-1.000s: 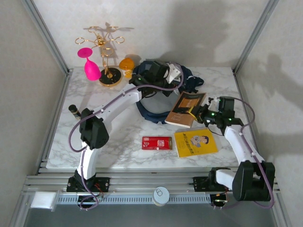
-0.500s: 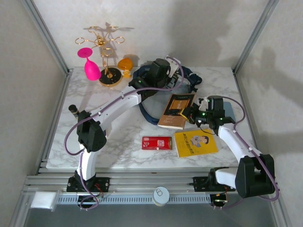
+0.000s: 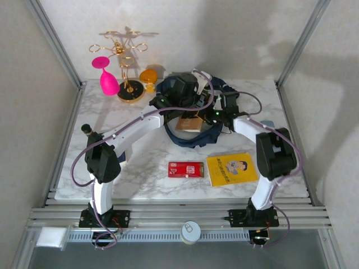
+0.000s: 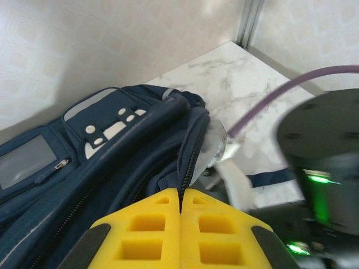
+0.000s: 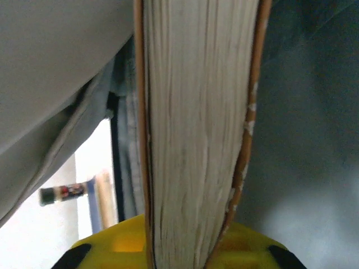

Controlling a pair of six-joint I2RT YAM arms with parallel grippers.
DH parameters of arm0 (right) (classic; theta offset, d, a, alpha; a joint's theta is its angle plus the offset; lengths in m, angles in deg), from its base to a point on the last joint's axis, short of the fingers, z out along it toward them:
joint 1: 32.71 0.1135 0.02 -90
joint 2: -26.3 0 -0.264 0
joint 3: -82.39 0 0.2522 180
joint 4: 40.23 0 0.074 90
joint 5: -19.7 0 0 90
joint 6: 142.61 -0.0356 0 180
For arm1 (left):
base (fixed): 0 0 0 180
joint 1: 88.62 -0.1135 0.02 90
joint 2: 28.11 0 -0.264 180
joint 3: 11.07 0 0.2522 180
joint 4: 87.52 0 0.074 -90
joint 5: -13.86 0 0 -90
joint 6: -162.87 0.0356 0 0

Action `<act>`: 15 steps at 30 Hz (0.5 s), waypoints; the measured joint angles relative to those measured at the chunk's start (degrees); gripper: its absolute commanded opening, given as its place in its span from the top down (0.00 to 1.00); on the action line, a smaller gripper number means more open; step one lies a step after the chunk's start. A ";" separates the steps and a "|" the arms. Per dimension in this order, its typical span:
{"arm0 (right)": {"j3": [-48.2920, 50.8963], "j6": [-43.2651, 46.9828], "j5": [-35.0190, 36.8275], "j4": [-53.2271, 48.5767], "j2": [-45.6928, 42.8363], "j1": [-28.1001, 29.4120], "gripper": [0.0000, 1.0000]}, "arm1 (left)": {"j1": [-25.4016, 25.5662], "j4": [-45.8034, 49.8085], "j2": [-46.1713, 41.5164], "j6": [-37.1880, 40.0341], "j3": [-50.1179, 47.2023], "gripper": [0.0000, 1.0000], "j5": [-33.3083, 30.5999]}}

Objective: Pack books, pencil case, and school supplies into a backpack

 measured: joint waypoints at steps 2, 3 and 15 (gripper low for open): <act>-3.82 2.71 1.68 -0.76 4.66 0.00 0.69 | -0.15 -0.79 -0.20 -0.20 -0.92 1.00 -0.09; -5.35 4.15 3.23 -1.38 6.47 0.00 0.65 | -0.15 -1.11 -0.28 -0.24 -1.46 1.00 -0.07; 4.13 12.83 16.41 -9.92 -5.40 0.70 0.47 | -0.09 -3.52 -1.27 -0.66 -3.93 1.00 -0.02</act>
